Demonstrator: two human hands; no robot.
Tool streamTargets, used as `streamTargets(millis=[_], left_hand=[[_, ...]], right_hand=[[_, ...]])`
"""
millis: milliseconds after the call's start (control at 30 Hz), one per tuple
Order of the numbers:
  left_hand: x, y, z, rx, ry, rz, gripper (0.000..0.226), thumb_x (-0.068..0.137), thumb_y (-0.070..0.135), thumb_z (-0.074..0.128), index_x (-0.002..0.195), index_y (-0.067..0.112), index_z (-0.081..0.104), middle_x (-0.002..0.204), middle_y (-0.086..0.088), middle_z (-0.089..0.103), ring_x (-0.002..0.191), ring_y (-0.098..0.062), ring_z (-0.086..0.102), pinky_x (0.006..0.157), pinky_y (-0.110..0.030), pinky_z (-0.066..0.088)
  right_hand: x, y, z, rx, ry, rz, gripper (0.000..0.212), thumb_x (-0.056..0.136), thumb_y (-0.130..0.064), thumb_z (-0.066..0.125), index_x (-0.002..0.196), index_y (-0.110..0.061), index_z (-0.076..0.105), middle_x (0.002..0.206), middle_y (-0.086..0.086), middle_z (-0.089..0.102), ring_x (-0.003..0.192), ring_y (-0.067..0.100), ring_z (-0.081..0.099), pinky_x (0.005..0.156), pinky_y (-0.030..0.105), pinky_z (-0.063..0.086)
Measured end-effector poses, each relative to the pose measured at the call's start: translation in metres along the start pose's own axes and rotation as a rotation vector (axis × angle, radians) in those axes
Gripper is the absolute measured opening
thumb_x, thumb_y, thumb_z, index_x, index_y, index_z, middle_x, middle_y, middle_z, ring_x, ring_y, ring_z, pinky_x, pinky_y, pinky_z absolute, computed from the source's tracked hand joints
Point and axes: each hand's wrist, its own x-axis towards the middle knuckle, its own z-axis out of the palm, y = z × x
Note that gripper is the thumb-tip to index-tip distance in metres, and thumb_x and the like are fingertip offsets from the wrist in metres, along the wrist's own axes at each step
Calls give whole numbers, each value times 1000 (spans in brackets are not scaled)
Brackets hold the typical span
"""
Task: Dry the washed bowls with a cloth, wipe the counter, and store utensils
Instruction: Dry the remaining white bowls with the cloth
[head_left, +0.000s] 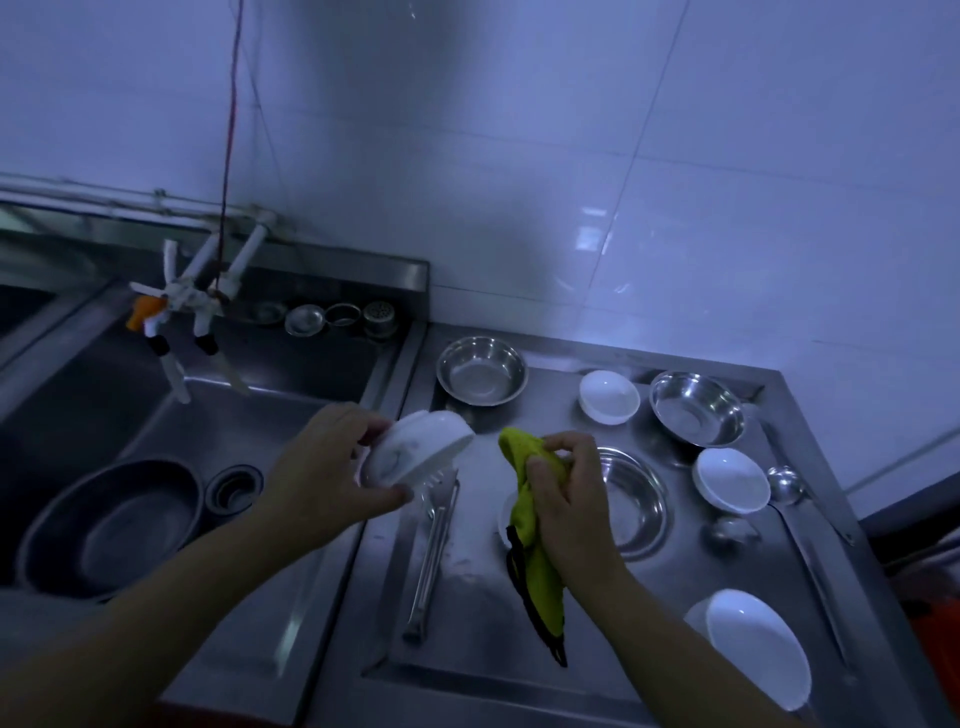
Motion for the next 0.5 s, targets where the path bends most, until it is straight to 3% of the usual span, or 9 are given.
streamTargets(millis=[133, 233, 367, 500], left_hand=[[-3, 6, -18, -245, 38, -162, 46, 62, 25, 84, 101, 24, 59, 94, 13, 60, 84, -3, 59, 63, -15, 46], [0, 11, -26, -401, 89, -205, 36, 70, 14, 79, 100, 19, 59, 92, 6, 63, 83, -6, 61, 59, -11, 48], [4, 19, -35, -621, 94, -257, 26, 73, 28, 69, 95, 18, 59, 91, -6, 62, 81, -19, 60, 61, -24, 50], [8, 26, -35, -619, 175, -259, 19, 68, 36, 54, 84, 26, 54, 90, -5, 58, 78, -20, 57, 63, -36, 49]], right_hand=[[-6, -26, 19, -119, 68, -424, 13, 87, -31, 53, 96, -23, 51, 105, -1, 44, 101, -3, 44, 87, 9, 34], [-4, -44, 34, -160, 72, -686, 18, 89, -26, 59, 103, -16, 55, 113, 0, 40, 107, 2, 44, 93, 13, 37], [12, -59, 46, -459, 89, -972, 25, 91, -27, 58, 101, -6, 68, 114, 11, 55, 100, 25, 49, 85, 37, 47], [13, -65, 52, -710, 88, -1055, 28, 90, -25, 55, 94, -5, 74, 104, 11, 70, 103, 26, 50, 80, 39, 45]])
